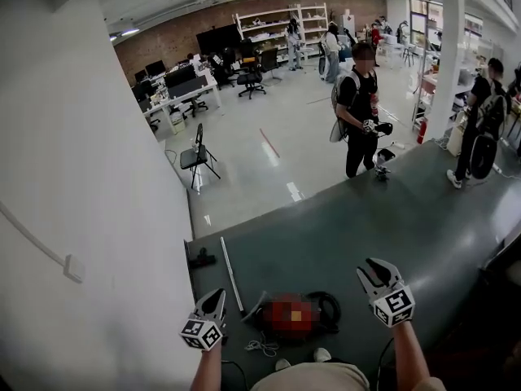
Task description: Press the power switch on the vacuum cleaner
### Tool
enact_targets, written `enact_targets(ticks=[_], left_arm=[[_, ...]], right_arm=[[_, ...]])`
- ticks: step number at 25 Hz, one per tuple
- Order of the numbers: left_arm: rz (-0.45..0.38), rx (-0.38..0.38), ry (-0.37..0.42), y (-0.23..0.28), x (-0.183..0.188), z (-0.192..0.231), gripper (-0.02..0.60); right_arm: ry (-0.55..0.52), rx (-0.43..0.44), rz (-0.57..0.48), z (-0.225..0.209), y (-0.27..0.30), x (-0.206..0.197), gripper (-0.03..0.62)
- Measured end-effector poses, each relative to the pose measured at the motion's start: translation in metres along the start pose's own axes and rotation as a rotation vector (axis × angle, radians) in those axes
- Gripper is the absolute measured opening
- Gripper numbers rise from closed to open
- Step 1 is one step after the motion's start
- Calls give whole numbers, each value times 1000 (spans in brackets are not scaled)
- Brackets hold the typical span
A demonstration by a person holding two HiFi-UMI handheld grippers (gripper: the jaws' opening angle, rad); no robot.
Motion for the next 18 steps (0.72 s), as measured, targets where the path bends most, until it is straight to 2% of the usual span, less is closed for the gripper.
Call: enact_targets(ticks=[5,9,11,15,18], left_arm=[[60,37,-29,20,-65,3,5],[87,48,-16,37,-82,-21,5],[116,38,-8,52,-95,-28,5],[226,-12,-2,88,-135,-38,5],[254,-40,-9,108,-145,-49,5]], right_arm=[[10,2,63,-15,12,-59,115],[79,28,58,-18,28,-78,115],[107,32,71,-13,40,-92,115],[195,38,111,10,62,-125,115],[226,69,134,30,80,-143,115]])
Point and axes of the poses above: the fingertips, and each gripper's own axes: y forward along the fingers, z to its left, x out of its top, the point moved 2 cm from there along -y, backward along the fingers, and after that the axes turned 2 degrees about y, right-handed, at the moved point
